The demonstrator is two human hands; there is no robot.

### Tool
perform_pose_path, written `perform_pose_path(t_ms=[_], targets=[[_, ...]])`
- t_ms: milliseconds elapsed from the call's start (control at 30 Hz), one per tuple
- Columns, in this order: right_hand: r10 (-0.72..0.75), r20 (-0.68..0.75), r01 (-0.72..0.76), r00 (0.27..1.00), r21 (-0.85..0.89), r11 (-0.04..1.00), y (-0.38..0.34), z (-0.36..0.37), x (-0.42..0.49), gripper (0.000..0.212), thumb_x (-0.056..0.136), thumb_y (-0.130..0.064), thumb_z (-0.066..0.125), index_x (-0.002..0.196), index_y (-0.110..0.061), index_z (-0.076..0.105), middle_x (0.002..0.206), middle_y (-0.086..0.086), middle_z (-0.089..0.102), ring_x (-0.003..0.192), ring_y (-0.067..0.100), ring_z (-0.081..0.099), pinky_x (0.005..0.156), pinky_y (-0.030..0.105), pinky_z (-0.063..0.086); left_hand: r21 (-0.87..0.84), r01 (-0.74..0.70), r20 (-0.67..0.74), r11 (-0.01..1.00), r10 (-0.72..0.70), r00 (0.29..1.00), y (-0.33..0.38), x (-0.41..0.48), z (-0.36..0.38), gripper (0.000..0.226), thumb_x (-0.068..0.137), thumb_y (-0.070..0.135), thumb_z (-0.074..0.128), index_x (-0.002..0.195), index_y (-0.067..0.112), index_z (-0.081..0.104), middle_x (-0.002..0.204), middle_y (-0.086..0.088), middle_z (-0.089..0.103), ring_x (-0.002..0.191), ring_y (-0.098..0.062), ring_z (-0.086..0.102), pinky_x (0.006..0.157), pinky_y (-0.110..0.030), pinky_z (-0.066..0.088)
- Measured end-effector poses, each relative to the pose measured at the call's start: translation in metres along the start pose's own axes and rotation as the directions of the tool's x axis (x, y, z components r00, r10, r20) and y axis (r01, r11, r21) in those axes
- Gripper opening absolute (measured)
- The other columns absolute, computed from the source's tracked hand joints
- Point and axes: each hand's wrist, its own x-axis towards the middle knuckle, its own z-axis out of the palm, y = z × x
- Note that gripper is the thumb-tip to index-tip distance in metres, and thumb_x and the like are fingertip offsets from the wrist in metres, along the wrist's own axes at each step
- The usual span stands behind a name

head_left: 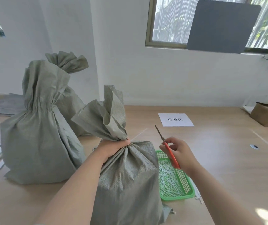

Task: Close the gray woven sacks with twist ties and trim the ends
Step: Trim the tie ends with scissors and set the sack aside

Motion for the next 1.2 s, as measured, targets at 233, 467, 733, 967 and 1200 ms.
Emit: perform_pose_path(t_ms=[233, 467, 733, 967, 1200], targets=[[0.110, 0.243, -0.108, 0.964, -0.025, 0.994, -0.041, 0.013, 0.004, 0.024, 0.089, -0.031, 0.069, 0.083, -0.009, 0.062, 0.051, 0.009, 0.052, 0.033, 0.021, 0.045, 0.037, 0.023, 0.035, -0.043, -0.074, 0.046, 0.996, 0.076, 0.996, 0.008, 0.002, -0.001, 0.017, 0.078, 0.027, 0.085, 0.093, 0.023, 0.081, 0.100, 0.006, 0.078, 0.105, -0.013, 0.070, 0.099, -0.034, 0.054], [0.228, 0.314, -0.209, 0.922, -0.093, 0.973, -0.058, 0.028, 0.005, 0.033, 0.092, -0.032, 0.063, 0.069, -0.009, 0.056, 0.055, 0.013, 0.055, 0.032, 0.022, 0.047, 0.035, 0.022, 0.037, -0.104, -0.014, -0.039, 0.994, 0.010, 0.999, 0.003, 0.006, 0.001, 0.043, 0.067, 0.030, 0.093, 0.104, 0.016, 0.077, 0.103, 0.003, 0.078, 0.100, -0.013, 0.072, 0.082, -0.025, 0.054], [0.365, 0.425, -0.366, 0.828, -0.083, 0.927, -0.079, 0.038, 0.001, 0.032, 0.094, -0.036, 0.060, 0.086, -0.006, 0.060, 0.055, 0.009, 0.053, 0.038, 0.019, 0.046, 0.039, 0.022, 0.040, -0.145, 0.003, -0.059, 0.989, -0.012, 0.998, 0.005, 0.002, 0.006, 0.035, 0.071, 0.021, 0.093, 0.101, 0.013, 0.077, 0.099, 0.002, 0.079, 0.095, -0.013, 0.074, 0.082, -0.028, 0.058], [0.409, 0.359, -0.406, 0.839, -0.087, 0.910, -0.080, 0.050, -0.005, 0.029, 0.094, -0.035, 0.059, 0.085, -0.008, 0.060, 0.054, 0.007, 0.052, 0.037, 0.019, 0.046, 0.040, 0.021, 0.040, -0.169, 0.000, -0.040, 0.986, -0.007, 0.999, -0.001, -0.002, 0.006, 0.050, 0.062, 0.031, 0.096, 0.105, 0.015, 0.076, 0.103, 0.002, 0.079, 0.098, -0.013, 0.074, 0.086, -0.032, 0.059], [0.396, 0.343, -0.392, 0.852, -0.083, 0.916, -0.079, 0.059, -0.013, 0.025, 0.092, -0.032, 0.059, 0.081, -0.009, 0.060, 0.055, 0.009, 0.053, 0.037, 0.019, 0.047, 0.040, 0.022, 0.041, -0.125, -0.015, -0.018, 0.992, 0.013, 1.000, -0.007, -0.006, 0.007, 0.067, 0.052, 0.047, 0.094, 0.110, 0.019, 0.076, 0.107, 0.007, 0.078, 0.103, -0.010, 0.072, 0.097, -0.038, 0.058]])
